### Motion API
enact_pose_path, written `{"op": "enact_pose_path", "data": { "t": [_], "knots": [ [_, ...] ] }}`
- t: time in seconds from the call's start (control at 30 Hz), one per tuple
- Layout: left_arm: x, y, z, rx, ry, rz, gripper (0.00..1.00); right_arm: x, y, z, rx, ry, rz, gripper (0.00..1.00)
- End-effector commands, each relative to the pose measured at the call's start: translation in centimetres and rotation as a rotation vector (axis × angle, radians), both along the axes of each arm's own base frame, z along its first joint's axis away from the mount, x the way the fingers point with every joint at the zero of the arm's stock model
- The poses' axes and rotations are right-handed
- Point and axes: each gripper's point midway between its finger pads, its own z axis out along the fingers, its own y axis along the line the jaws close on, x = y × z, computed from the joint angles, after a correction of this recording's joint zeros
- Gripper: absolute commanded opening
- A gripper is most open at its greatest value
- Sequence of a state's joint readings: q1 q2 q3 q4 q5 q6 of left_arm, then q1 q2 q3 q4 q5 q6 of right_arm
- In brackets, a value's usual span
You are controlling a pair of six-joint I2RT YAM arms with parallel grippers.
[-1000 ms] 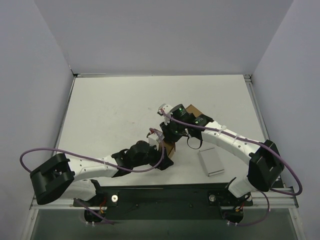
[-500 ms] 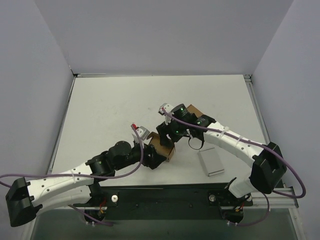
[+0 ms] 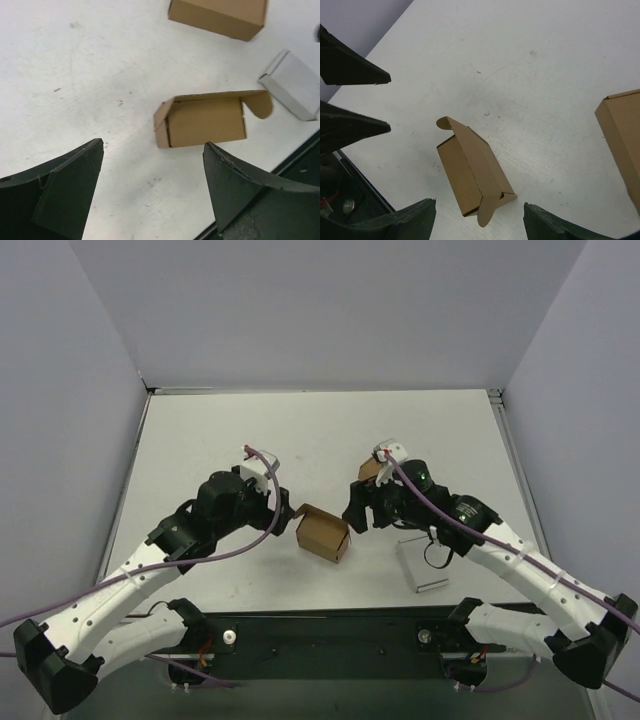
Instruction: Fold the paper box
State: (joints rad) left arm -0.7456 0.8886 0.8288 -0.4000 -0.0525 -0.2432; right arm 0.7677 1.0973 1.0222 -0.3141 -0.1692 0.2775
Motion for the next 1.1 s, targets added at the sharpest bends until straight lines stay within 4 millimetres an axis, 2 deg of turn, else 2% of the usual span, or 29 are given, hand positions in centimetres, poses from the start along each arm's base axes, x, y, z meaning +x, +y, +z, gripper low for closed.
{"op": "enact_pose_path", "data": {
  "t": [0.0, 0.03, 0.1, 0.27, 0.4, 0.67, 0.9, 1.07],
  "knots": [
    [2.4, 1.2, 0.0, 0.178, -0.076, -0.082, 0.90, -1.8, -2.5, -2.0, 0.010, 0.076, -0.193, 0.68],
    [2.5, 0.5, 0.2, 0.179, -0.096, -0.138, 0.90, -2.5, -2.7, -2.2, 0.009, 0.074, -0.195, 0.67],
    [2.8, -0.1, -0.6, 0.229, -0.114, -0.213, 0.90, -2.5, -3.4, -3.0, -0.008, 0.071, -0.255, 0.66],
    [2.7, -2.0, -1.6, 0.215, -0.111, -0.325, 0.90, -3.8, -1.8, -4.2, 0.002, 0.090, -0.233, 0.66],
    [2.9, -2.9, -2.4, 0.181, -0.096, -0.353, 0.87, -3.5, -1.4, -5.2, -0.019, 0.083, -0.253, 0.64],
    [3.4, -3.4, -4.4, 0.186, -0.035, -0.344, 0.76, -2.2, -1.0, -5.5, -0.072, 0.058, -0.286, 0.56],
    [4.0, -3.5, -5.0, 0.181, -0.018, -0.311, 0.69, -1.6, -0.2, -6.6, -0.042, 0.062, -0.319, 0.51],
    [4.1, -3.6, -5.2, 0.177, -0.012, -0.309, 0.60, -1.2, 0.2, -6.9, -0.052, 0.057, -0.325, 0.47]
  ]
}}
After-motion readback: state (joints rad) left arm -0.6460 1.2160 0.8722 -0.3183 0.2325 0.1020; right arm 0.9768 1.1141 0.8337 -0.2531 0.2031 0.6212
